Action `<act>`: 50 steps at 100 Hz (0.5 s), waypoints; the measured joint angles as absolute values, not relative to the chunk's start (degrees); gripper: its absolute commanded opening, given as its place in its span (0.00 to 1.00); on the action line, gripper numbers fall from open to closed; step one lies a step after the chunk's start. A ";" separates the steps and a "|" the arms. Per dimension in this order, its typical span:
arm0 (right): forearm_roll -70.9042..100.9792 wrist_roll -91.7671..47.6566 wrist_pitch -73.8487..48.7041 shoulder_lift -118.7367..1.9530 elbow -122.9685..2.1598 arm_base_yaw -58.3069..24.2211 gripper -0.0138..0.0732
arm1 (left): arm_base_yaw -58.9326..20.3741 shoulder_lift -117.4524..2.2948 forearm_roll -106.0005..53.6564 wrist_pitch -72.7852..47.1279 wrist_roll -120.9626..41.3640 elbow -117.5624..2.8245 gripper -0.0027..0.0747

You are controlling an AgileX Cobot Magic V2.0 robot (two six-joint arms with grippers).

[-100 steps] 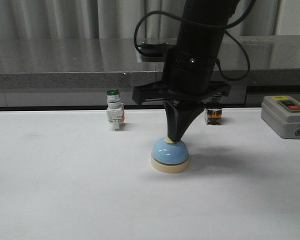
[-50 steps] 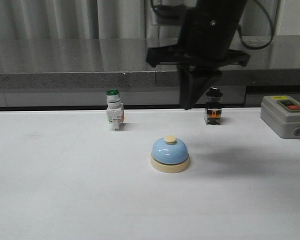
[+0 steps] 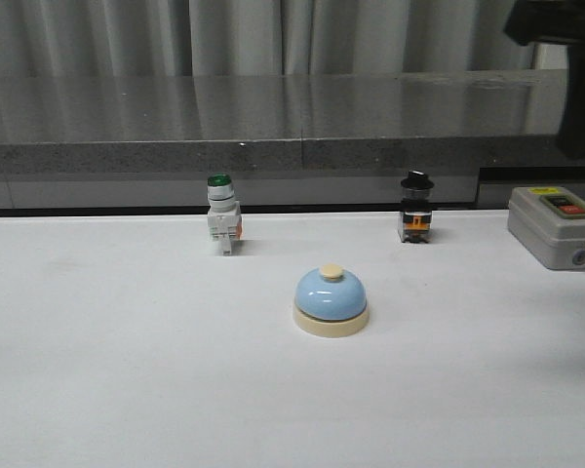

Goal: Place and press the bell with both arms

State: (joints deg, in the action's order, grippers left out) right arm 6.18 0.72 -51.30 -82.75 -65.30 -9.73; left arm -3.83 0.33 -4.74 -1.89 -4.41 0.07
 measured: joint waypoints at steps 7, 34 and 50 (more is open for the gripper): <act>6.18 0.72 -51.08 -79.72 -62.60 -7.62 0.09 | -3.83 0.33 -4.74 -1.89 -4.41 0.07 0.01; 6.18 0.83 -49.73 -67.24 -52.53 -2.58 0.09 | -3.83 0.33 -4.74 -1.89 -4.41 0.07 0.01; 6.18 0.91 -49.38 -59.69 -47.40 -2.24 0.09 | -3.83 0.33 -4.74 -1.89 -4.41 0.07 0.01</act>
State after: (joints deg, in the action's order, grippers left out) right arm 6.18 0.91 -49.38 -59.69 -47.40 -2.24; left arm -3.83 0.33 -4.74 -1.89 -4.41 0.07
